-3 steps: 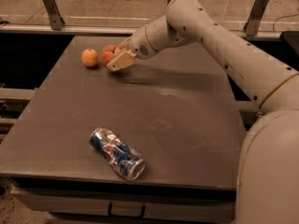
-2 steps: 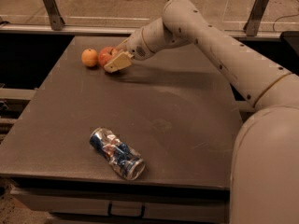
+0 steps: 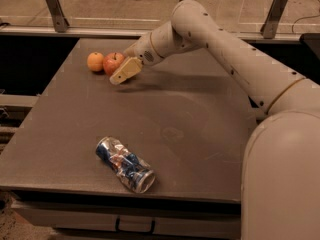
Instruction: Move apple near orange
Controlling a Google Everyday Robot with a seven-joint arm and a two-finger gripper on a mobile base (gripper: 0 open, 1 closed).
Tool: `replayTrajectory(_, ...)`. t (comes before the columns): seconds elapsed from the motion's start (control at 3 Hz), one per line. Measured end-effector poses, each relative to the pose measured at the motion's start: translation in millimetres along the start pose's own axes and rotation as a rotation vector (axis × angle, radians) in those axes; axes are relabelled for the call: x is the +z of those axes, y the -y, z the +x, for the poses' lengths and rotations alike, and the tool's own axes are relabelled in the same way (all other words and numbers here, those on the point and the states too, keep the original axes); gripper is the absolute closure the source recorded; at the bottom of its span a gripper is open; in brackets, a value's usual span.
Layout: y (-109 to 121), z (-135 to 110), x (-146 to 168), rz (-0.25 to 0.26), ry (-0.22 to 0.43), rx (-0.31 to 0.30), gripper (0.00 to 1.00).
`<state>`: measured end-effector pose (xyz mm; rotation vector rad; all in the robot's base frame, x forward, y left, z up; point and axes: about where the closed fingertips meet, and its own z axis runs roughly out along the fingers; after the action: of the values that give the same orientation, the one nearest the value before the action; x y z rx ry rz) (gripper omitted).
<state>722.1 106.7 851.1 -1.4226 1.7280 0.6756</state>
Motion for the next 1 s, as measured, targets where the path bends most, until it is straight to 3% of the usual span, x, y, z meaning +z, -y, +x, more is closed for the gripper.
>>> replayTrajectory(0.67, -2.4, -7.4, -19.3, 0.008, 0.021, -0.014, 0.0)
replayTrajectory(1.0, -3.5, -6.5, -75.5, 0.032, 0.042, 0.0, 0.0)
